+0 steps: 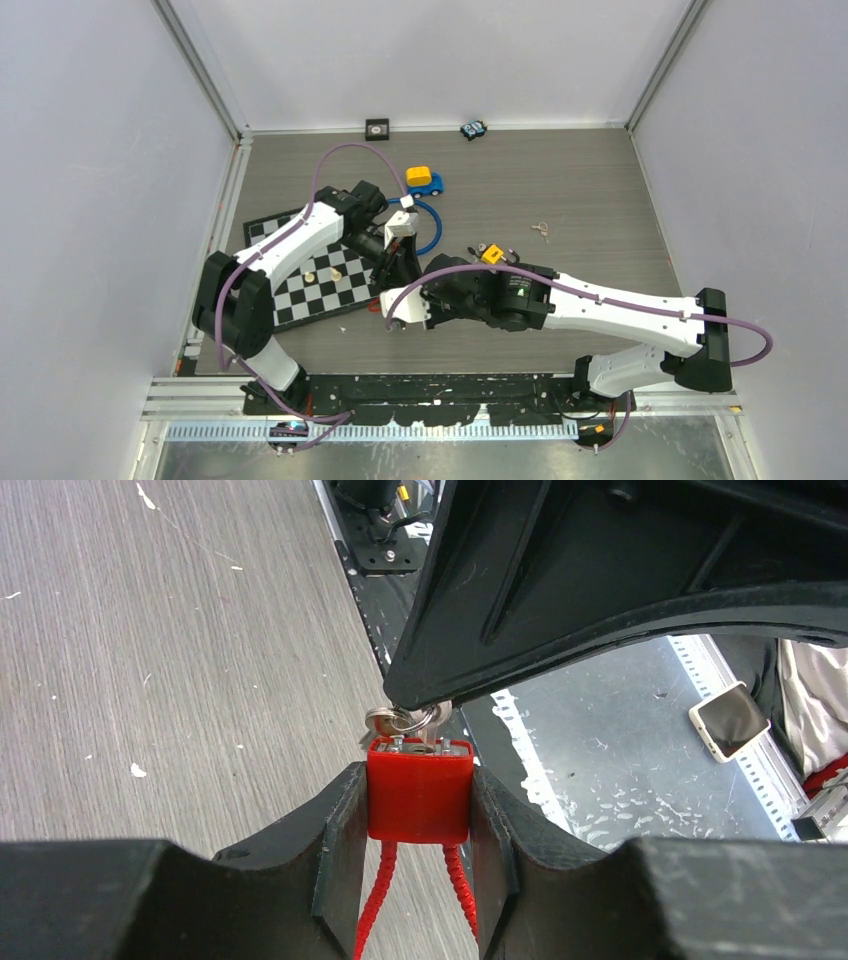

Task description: Unlock with the key

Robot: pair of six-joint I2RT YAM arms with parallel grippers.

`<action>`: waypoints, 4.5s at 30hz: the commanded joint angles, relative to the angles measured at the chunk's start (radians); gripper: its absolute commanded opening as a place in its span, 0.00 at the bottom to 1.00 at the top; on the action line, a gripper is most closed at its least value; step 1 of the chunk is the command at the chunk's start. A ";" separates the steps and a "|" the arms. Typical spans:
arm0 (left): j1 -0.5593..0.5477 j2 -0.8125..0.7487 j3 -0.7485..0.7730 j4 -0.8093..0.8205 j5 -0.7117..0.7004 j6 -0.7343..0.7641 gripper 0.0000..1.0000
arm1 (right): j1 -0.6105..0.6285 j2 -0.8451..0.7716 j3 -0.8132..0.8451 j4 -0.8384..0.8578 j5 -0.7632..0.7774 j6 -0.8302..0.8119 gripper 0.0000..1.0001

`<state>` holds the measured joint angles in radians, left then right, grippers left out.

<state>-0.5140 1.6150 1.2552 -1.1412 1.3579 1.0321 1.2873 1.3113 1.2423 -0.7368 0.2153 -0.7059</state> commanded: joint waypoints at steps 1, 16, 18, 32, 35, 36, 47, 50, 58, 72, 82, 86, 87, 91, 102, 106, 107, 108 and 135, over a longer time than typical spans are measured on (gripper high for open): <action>0.005 -0.040 -0.002 0.010 0.062 0.009 0.00 | -0.002 0.009 0.051 0.020 -0.010 0.006 0.01; 0.005 -0.029 -0.008 0.071 0.099 -0.076 0.00 | 0.059 0.052 0.027 0.069 0.096 -0.046 0.01; 0.005 -0.031 -0.019 0.103 0.106 -0.119 0.00 | 0.079 0.057 0.014 0.090 0.140 -0.068 0.01; 0.005 -0.023 -0.042 0.163 0.107 -0.187 0.00 | 0.132 0.048 -0.079 0.217 0.272 -0.141 0.01; 0.005 -0.015 -0.038 0.165 0.110 -0.191 0.00 | 0.132 0.050 -0.066 0.214 0.242 -0.110 0.01; 0.005 -0.013 -0.036 0.166 0.109 -0.191 0.00 | 0.132 0.053 -0.060 0.213 0.232 -0.100 0.01; 0.003 -0.034 -0.048 0.228 0.097 -0.263 0.00 | 0.097 0.118 0.055 0.148 0.078 0.048 0.01; 0.002 -0.047 -0.060 0.243 0.100 -0.283 0.00 | 0.085 0.130 0.073 0.144 0.070 0.063 0.01; 0.001 -0.060 -0.089 0.278 0.115 -0.319 0.00 | 0.023 0.127 0.120 0.099 -0.036 0.112 0.01; 0.002 -0.048 -0.088 0.330 0.147 -0.415 0.00 | 0.103 0.100 -0.117 0.335 0.242 -0.158 0.01; 0.002 -0.055 -0.089 0.341 0.132 -0.426 0.00 | 0.118 0.107 -0.097 0.338 0.231 -0.124 0.01; 0.002 -0.059 -0.089 0.343 0.115 -0.427 0.00 | 0.118 0.109 -0.080 0.307 0.201 -0.090 0.01; 0.002 -0.064 -0.090 0.342 0.103 -0.424 0.00 | 0.117 0.108 -0.080 0.305 0.200 -0.087 0.01; 0.002 -0.078 -0.096 0.344 0.055 -0.420 0.00 | 0.096 0.095 -0.071 0.281 0.170 -0.053 0.01; 0.001 -0.092 -0.088 0.361 -0.096 -0.425 0.00 | -0.022 0.086 0.008 0.177 -0.024 0.119 0.00; -0.001 -0.103 -0.097 0.402 -0.155 -0.459 0.00 | -0.061 0.093 0.034 0.157 -0.094 0.185 0.01; -0.003 -0.107 -0.097 0.408 -0.170 -0.466 0.00 | -0.071 0.097 0.041 0.153 -0.108 0.202 0.01; -0.004 -0.108 -0.098 0.414 -0.184 -0.471 0.00 | -0.082 0.100 0.048 0.149 -0.123 0.221 0.00; 0.003 -0.160 -0.146 0.496 -0.220 -0.512 0.00 | -0.360 -0.086 -0.005 0.149 -0.460 0.429 0.39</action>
<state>-0.5163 1.4853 1.1046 -0.6773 1.0775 0.5205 0.9691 1.2991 1.2678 -0.6498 -0.1616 -0.3042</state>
